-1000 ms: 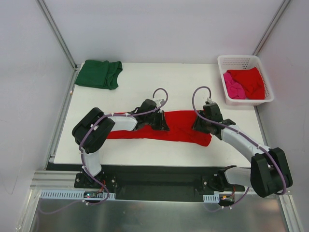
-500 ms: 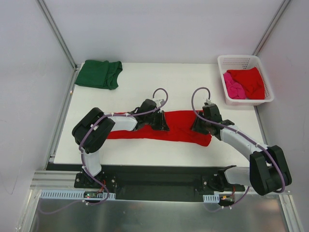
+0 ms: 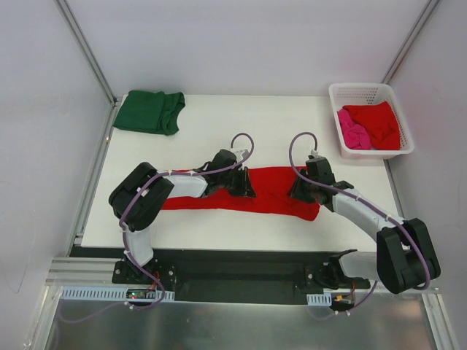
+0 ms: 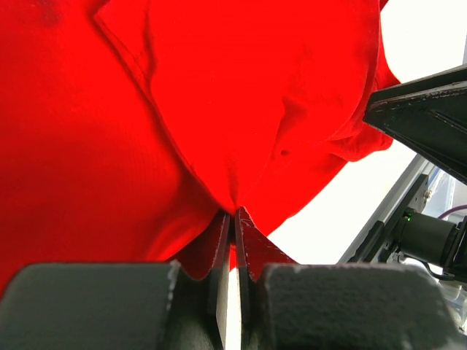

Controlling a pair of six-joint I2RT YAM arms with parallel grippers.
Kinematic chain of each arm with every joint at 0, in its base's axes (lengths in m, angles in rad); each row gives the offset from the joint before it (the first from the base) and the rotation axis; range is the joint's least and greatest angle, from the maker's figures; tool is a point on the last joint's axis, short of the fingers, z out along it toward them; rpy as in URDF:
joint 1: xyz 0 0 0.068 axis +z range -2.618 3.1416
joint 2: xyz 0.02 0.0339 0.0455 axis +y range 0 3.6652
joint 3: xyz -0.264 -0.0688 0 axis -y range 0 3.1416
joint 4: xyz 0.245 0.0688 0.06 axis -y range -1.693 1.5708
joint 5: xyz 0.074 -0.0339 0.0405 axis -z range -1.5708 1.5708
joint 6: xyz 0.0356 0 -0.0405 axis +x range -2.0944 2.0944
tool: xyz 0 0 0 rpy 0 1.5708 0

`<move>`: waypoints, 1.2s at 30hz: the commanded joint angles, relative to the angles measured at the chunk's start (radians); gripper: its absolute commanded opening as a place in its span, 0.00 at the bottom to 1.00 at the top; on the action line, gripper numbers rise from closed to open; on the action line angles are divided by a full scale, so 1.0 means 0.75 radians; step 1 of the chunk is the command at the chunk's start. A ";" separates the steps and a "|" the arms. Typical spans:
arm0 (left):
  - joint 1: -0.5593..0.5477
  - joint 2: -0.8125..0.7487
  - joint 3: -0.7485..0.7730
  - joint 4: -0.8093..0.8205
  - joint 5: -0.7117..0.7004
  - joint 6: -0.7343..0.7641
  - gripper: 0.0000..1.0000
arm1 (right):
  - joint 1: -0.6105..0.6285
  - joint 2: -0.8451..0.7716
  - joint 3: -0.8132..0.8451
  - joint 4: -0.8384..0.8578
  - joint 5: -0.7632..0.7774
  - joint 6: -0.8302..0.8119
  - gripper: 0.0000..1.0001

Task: Fold and stack the t-shirts
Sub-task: Fold the tshirt

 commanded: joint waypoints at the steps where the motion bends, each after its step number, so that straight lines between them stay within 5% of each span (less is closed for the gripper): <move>1: 0.009 -0.021 -0.005 0.025 -0.017 0.022 0.02 | -0.006 -0.031 0.003 -0.009 0.021 0.002 0.34; 36: 0.021 -0.017 -0.031 0.050 -0.015 0.012 0.01 | -0.004 0.035 -0.020 0.071 -0.066 0.032 0.26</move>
